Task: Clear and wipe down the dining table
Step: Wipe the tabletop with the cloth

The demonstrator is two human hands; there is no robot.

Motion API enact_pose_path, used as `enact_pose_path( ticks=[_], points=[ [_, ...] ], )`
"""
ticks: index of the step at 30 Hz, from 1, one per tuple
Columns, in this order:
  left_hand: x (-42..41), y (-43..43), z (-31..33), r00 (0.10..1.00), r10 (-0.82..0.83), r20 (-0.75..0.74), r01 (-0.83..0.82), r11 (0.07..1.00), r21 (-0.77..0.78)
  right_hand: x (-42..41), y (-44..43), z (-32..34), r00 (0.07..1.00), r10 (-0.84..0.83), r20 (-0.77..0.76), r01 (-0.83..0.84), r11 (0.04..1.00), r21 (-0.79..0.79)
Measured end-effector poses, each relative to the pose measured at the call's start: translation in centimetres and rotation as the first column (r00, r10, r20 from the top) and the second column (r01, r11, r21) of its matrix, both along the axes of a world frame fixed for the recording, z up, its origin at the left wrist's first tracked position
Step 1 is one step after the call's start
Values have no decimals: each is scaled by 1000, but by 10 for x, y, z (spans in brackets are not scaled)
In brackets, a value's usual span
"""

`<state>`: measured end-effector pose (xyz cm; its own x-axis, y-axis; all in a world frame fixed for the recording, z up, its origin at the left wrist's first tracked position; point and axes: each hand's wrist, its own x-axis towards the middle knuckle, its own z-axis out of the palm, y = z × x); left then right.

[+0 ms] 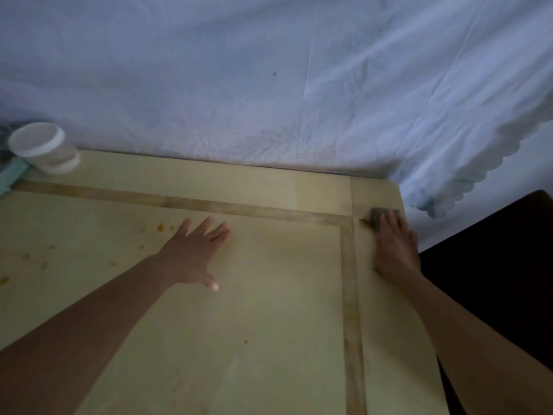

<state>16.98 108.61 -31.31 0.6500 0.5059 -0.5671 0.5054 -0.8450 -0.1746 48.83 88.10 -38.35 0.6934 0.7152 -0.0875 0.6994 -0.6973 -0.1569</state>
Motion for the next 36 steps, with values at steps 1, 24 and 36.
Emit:
enact_pose_path(
  ticks=[1, 24, 36],
  points=[
    [0, 0, -6, 1000, -13, -25, 13, 1000, 4, 6, 5, 0, 998, -69, 12, 69, 998, -11],
    [-7, 9, -31, 996, 2, 91, 7, 995, -102, 43, 76, -2, 999, 31, 36, -34, 996, 87],
    [-4, 8, -28, 999, -25, 33, 27, 998, -57, -57, 153, -5, 929, 368, -31, -363, 926, 97]
  ],
)
